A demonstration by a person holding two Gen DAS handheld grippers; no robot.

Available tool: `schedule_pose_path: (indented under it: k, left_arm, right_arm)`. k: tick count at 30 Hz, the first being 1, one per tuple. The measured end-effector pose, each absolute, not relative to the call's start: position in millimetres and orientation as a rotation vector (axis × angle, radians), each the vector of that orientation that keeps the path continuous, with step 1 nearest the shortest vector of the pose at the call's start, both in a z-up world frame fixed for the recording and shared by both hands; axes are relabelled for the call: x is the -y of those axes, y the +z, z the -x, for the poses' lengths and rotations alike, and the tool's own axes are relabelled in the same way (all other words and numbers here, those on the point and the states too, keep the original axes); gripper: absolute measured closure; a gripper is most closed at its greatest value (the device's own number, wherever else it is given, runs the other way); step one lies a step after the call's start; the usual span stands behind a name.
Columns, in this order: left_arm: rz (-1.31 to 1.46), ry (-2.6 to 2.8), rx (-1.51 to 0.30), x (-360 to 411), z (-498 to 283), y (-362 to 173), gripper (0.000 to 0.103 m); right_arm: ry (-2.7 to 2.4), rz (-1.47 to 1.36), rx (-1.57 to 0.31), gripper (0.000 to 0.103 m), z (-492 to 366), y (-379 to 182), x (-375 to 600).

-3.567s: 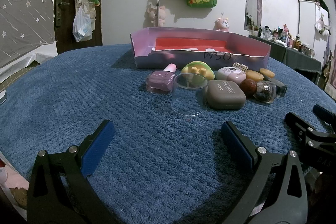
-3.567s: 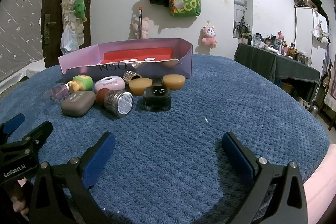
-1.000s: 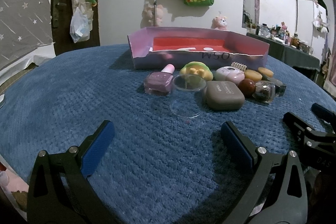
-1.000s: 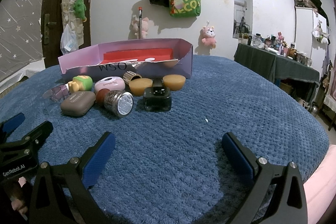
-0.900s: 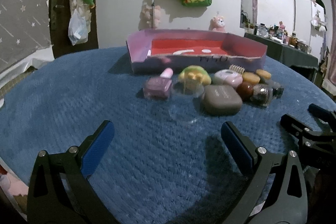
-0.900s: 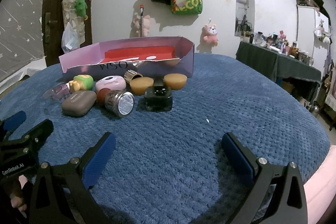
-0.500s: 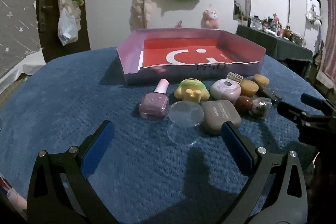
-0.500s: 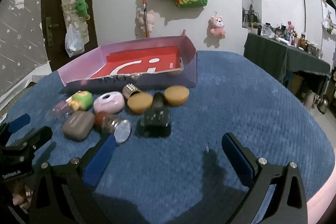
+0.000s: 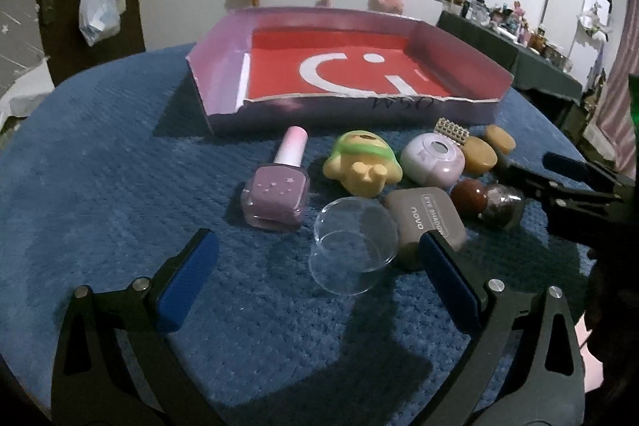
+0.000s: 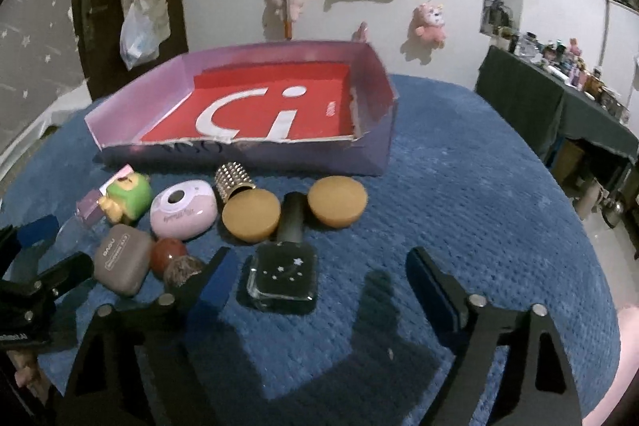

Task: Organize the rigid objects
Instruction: 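Grasp the clear plastic cup with the left gripper while the right gripper grasps the black nail polish bottle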

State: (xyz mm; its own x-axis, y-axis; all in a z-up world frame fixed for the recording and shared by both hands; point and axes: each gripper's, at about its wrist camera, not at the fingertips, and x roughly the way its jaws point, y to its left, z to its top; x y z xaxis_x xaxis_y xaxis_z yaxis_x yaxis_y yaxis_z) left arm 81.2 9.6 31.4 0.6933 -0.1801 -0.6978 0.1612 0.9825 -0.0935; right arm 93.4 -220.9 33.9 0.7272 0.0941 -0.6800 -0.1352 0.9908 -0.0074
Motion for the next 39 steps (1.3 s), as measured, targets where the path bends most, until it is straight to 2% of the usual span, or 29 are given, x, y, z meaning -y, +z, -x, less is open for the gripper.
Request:
schedule_pose_path:
  k: [5, 7, 9, 19, 21, 26, 28, 29, 39]
  left_arm:
    - [0.011, -0.206, -0.793, -8, -87, 35, 0.006]
    - [-0.001, -0.222, -0.793, -7, -87, 37, 0.015]
    - [-0.017, -0.225, -0.793, -6, -86, 39, 0.018]
    - [-0.051, -0.205, -0.798, -11, -88, 36, 0.021]
    - [-0.054, -0.209, -0.797, -10, -90, 35, 0.023]
    - [-0.06, -0.236, -0.797, -3, -90, 33, 0.044]
    - [-0.061, -0.264, -0.805, 2, -89, 31, 0.06]
    - [-0.055, -0.276, -0.805, 3, -89, 31, 0.065]
    - [-0.056, -0.297, -0.75, 4, -81, 49, 0.065]
  right_arm:
    - [0.141, 0.045, -0.781, 0.023, -104, 31, 220]
    - [0.153, 0.032, -0.805, 0.025, -107, 28, 221]
    - [0.158, 0.012, -0.814, 0.027, -109, 25, 224]
    - [0.168, -0.002, -0.818, 0.027, -108, 24, 225]
    - [0.168, 0.008, -0.818, 0.033, -108, 24, 223]
    - [0.188, 0.042, -0.805, 0.048, -104, 23, 217]
    - [0.214, 0.057, -0.798, 0.062, -102, 24, 214]
    - [0.235, 0.066, -0.793, 0.063, -100, 23, 211]
    - [0.248, 0.044, -0.704, 0.064, -84, 43, 218]
